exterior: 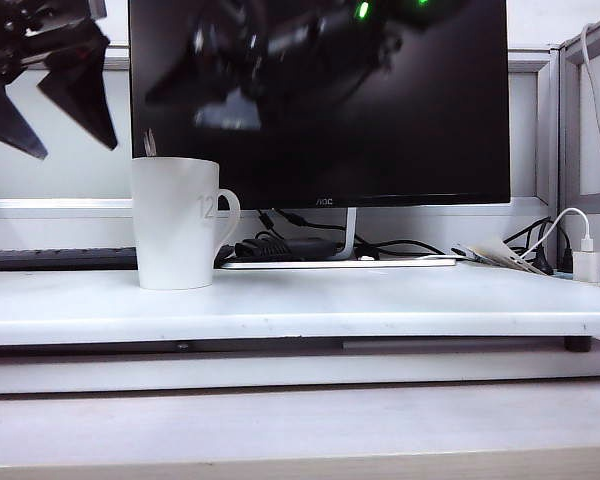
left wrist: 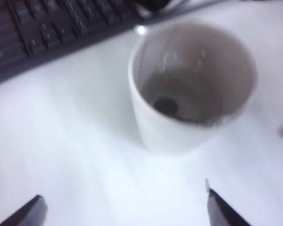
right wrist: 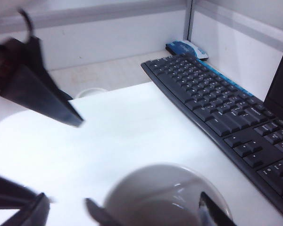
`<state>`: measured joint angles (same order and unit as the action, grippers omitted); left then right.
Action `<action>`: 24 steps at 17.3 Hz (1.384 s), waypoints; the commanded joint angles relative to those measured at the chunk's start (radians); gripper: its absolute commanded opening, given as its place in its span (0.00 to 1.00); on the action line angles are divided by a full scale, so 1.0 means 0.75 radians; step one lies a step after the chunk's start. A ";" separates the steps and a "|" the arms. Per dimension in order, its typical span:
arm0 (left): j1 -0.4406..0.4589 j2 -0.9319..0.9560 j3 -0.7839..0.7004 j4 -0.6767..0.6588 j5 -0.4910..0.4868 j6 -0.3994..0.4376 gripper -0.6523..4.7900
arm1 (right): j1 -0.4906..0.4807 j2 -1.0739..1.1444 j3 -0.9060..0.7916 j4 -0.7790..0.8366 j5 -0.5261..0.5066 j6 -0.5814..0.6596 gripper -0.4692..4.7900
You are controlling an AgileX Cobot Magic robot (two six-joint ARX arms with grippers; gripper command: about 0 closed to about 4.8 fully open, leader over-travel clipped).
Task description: Pick up a spoon and stir the liquid in the cup.
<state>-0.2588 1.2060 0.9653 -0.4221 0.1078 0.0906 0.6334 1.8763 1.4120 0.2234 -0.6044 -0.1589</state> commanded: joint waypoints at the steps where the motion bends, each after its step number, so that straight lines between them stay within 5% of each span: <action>1: -0.001 -0.001 0.003 0.015 0.002 0.013 1.00 | 0.017 0.058 0.041 0.060 0.000 -0.001 0.86; 7: -0.002 -0.001 0.003 -0.058 0.161 0.008 1.00 | 0.082 0.097 0.053 0.079 0.060 -0.028 0.86; 12: -0.001 -0.002 0.003 -0.165 0.153 0.009 1.00 | 0.094 0.102 0.052 0.070 0.076 -0.039 0.48; 21: -0.001 -0.002 0.003 -0.238 0.152 0.009 1.00 | 0.099 0.103 0.050 -0.044 0.076 -0.039 0.48; 22: -0.002 -0.002 0.003 -0.239 0.152 0.009 1.00 | 0.099 0.103 0.050 -0.043 0.076 -0.039 0.45; 24: -0.002 -0.002 0.003 -0.240 0.152 0.009 1.00 | 0.099 0.103 0.050 -0.044 0.075 -0.039 0.25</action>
<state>-0.2592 1.2060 0.9653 -0.6041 0.2207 0.0967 0.7044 1.9556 1.4471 0.1921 -0.5484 -0.1890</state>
